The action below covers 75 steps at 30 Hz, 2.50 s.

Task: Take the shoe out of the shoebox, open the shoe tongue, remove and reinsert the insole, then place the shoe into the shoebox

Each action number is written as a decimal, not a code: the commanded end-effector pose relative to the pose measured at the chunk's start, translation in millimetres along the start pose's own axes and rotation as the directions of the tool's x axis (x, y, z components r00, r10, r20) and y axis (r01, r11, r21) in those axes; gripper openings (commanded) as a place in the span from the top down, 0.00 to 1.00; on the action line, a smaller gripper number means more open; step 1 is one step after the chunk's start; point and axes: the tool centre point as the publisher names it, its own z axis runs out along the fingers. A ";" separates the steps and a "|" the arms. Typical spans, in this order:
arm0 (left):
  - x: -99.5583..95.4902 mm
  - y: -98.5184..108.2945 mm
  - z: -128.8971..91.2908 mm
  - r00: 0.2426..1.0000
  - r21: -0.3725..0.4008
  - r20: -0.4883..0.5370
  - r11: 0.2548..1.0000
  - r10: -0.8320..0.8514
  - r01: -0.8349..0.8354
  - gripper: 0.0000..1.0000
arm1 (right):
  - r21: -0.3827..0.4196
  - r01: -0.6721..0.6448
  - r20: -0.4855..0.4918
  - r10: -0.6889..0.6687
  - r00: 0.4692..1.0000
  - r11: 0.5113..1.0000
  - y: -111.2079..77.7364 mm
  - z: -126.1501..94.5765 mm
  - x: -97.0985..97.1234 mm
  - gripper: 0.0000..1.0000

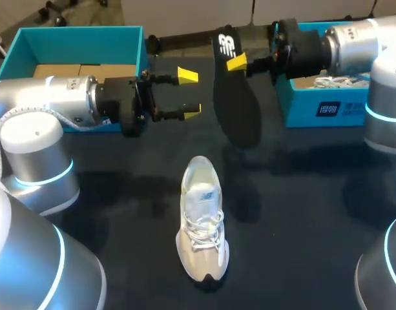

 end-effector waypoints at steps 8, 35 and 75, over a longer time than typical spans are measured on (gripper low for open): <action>1.5 7.7 2.4 1.000 0.023 -0.002 1.000 0.002 -0.002 0.00 | -0.020 -0.027 0.017 0.027 0.999 0.999 -4.4 6.3 3.7 1.00; 5.8 4.5 34.1 1.000 0.026 0.009 1.000 0.004 -0.004 0.28 | -0.065 -0.106 -0.007 0.106 0.994 0.992 0.7 12.0 -8.2 1.00; -2.4 -2.6 54.8 0.999 0.020 0.003 0.999 0.033 -0.033 0.74 | -0.065 -0.106 -0.007 0.106 0.994 0.992 0.7 12.0 -8.2 1.00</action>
